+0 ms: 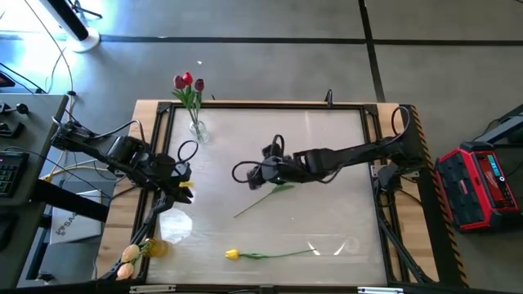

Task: Sort flowers into vase by color
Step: Put the top yellow flower into the yellow vase

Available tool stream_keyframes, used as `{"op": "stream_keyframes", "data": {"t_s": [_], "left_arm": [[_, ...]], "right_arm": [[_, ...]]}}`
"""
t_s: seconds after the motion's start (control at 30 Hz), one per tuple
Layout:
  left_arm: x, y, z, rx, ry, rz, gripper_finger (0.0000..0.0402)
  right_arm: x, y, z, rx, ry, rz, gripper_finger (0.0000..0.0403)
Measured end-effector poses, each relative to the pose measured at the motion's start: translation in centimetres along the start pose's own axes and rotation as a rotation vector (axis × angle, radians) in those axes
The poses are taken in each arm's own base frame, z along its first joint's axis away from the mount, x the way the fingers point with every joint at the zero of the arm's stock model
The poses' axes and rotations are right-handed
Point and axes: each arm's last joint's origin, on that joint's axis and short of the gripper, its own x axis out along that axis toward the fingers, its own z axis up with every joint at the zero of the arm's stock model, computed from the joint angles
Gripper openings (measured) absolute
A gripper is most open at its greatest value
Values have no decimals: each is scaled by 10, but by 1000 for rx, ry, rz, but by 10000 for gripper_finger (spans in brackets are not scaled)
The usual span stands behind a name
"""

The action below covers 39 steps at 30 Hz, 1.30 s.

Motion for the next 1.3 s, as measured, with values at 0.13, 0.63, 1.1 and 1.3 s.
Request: {"op": "stream_keyframes", "data": {"t_s": [0.13, 0.63, 1.1, 1.3], "left_arm": [[2, 0, 1, 22, -3, 21, 87], [23, 1, 8, -78, 45, 97, 87], [25, 3, 10, -143, 11, 157, 87], [24, 3, 10, -143, 0, 174, 87]], "right_arm": [[3, -11, 2, -328, 97, -37, 199], [23, -59, -2, -747, 407, -192, 199], [54, -112, -35, -861, 618, -81, 199], [61, -128, -48, -904, 634, -70, 199]]}}
